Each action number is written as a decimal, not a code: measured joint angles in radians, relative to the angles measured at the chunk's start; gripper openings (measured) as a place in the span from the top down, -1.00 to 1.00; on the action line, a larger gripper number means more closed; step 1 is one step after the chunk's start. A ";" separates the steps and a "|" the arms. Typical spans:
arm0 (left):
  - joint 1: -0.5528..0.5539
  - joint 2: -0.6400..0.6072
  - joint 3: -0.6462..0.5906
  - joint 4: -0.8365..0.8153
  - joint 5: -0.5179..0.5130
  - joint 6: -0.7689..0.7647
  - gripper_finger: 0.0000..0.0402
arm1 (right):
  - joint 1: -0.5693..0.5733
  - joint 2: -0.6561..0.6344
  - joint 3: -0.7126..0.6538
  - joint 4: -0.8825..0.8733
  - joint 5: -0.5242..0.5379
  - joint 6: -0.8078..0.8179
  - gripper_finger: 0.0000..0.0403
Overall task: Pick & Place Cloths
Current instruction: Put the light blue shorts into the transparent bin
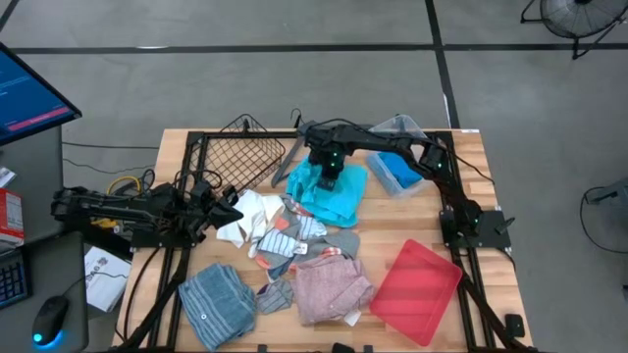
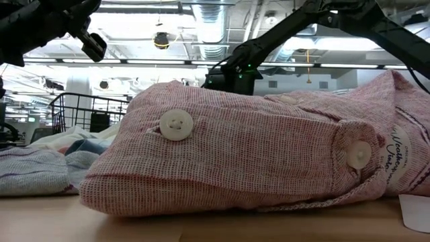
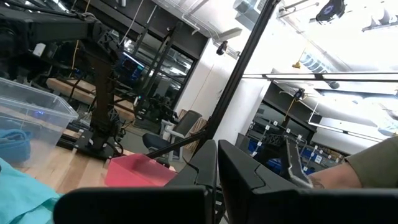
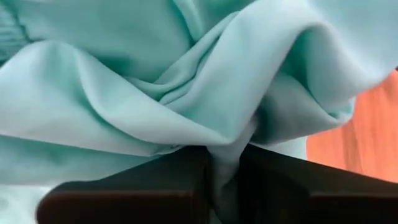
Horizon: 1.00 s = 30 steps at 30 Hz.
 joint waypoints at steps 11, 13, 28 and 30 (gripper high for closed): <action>0.000 0.000 0.000 0.000 0.000 0.000 0.99 | 0.062 -0.125 0.044 -0.025 0.058 0.150 0.86; 0.000 0.000 0.000 0.000 0.000 0.000 0.99 | 0.069 -0.155 0.044 -0.026 0.083 0.188 0.86; 0.000 0.000 0.000 0.000 0.000 0.000 0.99 | 0.072 -0.429 0.044 -0.179 0.223 0.520 0.86; 0.000 0.000 0.000 0.000 0.000 0.000 0.99 | 0.071 -0.466 0.045 -0.219 0.249 0.550 0.86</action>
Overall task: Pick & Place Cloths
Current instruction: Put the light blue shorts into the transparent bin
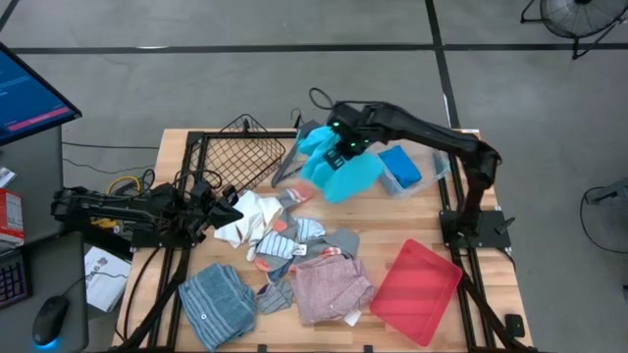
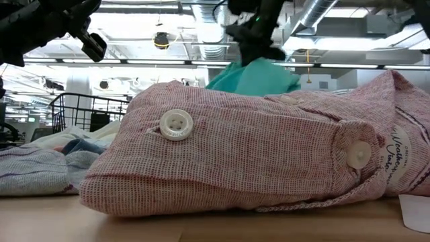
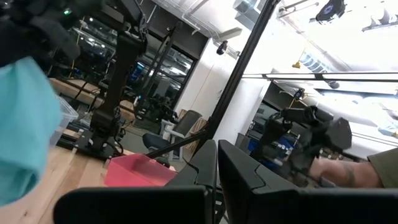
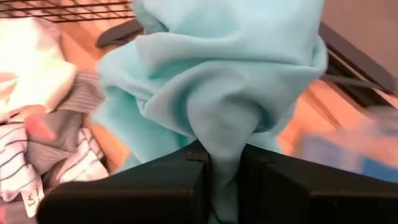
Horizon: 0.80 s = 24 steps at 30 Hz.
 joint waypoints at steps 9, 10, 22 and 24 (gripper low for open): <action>0.000 0.000 0.000 0.000 0.000 0.000 0.99 | -0.001 -0.148 0.000 -0.203 0.138 0.123 0.86; 0.000 0.000 0.000 0.000 0.000 0.000 0.99 | -0.001 -0.164 0.000 -0.223 0.158 0.138 0.86; 0.000 0.000 0.000 0.000 0.000 0.000 0.99 | -0.062 -0.281 0.000 -0.383 0.306 0.224 0.86; 0.000 0.000 0.000 0.000 0.000 0.000 0.99 | -0.085 -0.280 0.000 -0.383 0.314 0.223 0.86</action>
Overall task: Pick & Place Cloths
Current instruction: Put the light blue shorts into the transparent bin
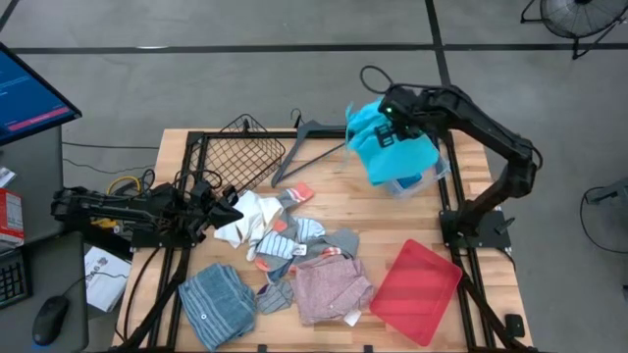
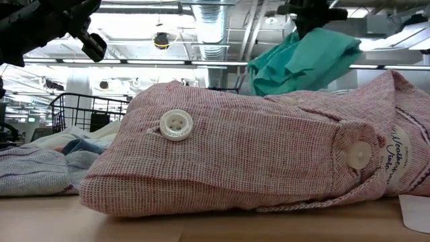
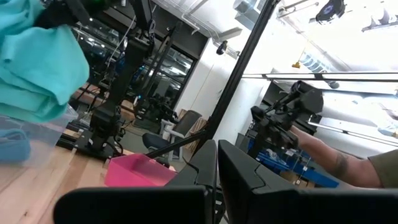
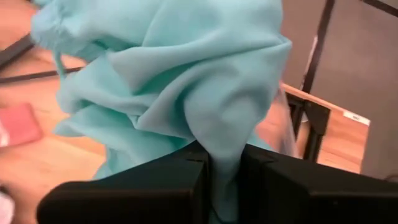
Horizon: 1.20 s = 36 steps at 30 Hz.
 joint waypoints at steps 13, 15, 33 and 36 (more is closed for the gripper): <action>0.000 0.000 0.000 0.000 0.000 0.000 0.99 | -0.161 -0.005 -0.172 0.000 -0.046 -0.120 0.86; 0.000 0.000 0.000 0.000 0.000 0.000 0.99 | -0.167 -0.038 -0.248 0.001 -0.046 -0.122 0.86; 0.000 0.000 0.000 0.000 0.000 0.000 0.99 | -0.270 -0.071 -0.562 0.305 -0.146 -0.353 0.86; 0.000 0.000 0.000 0.000 0.000 0.000 0.99 | -0.270 -0.025 -0.562 0.321 -0.156 -0.368 0.86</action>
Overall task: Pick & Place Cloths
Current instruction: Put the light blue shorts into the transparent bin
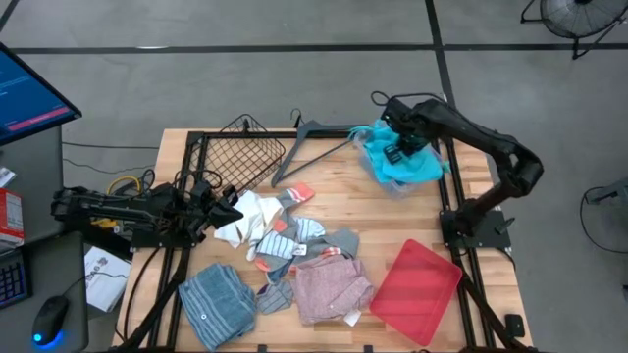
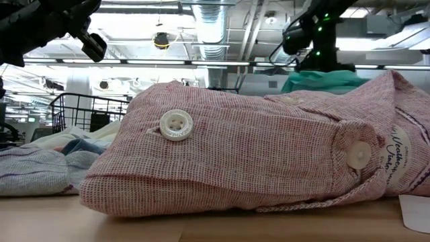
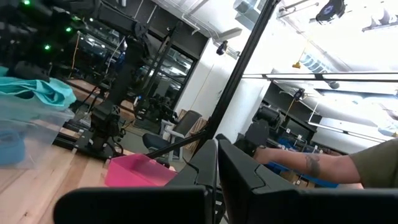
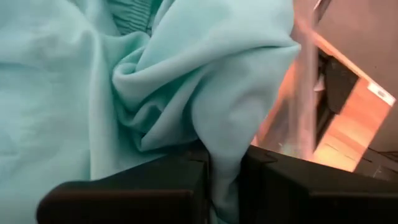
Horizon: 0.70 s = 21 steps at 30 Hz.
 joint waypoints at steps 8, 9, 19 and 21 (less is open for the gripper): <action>0.000 0.000 0.000 0.000 0.000 0.000 0.99 | 0.001 0.117 0.000 0.063 -0.071 -0.053 0.86; 0.000 0.000 0.000 0.000 0.000 0.000 0.99 | -0.003 0.127 0.000 0.069 -0.075 -0.053 0.86; 0.000 0.000 0.000 0.000 0.000 0.000 0.99 | -0.019 0.158 0.002 0.080 -0.096 -0.038 0.38; 0.000 0.000 0.000 0.000 0.000 0.000 0.99 | -0.015 0.133 0.016 0.080 -0.097 -0.022 0.16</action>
